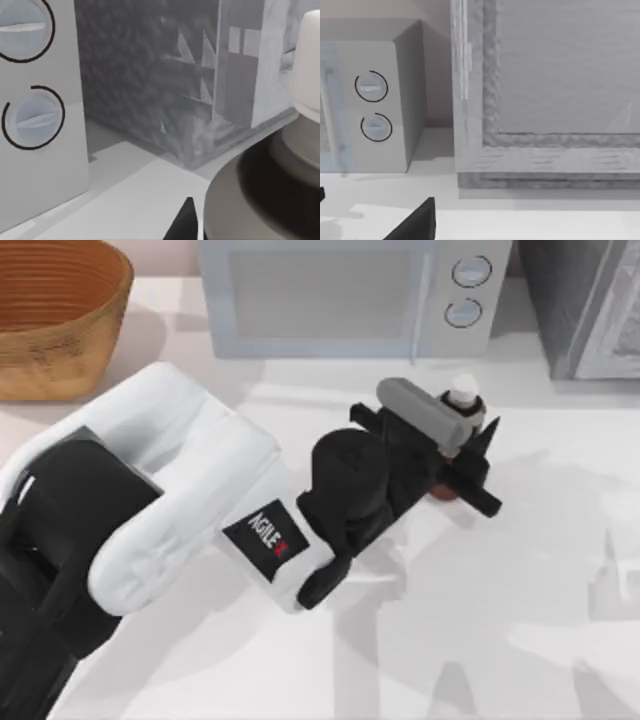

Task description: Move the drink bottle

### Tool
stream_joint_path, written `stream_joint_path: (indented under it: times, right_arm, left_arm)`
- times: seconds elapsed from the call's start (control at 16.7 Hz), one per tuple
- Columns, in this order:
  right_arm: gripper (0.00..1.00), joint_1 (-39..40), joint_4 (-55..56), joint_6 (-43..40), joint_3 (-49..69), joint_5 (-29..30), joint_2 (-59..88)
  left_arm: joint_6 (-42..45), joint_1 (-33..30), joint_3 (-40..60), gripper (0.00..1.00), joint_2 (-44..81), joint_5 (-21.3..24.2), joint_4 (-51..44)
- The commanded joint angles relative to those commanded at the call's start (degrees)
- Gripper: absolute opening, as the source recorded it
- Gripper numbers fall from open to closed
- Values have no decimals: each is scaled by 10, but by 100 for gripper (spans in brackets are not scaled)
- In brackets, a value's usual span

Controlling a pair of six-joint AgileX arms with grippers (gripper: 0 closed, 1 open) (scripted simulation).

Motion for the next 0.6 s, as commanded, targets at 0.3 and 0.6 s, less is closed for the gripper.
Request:
stream_joint_path:
  times: [0.3,0.6]
  right_arm:
    - [100,0,0,0,0,0,0]
    - [100,0,0,0,0,0,0]
  left_arm:
    - [0,0,0,0,0,0,0]
    - [0,0,0,0,0,0,0]
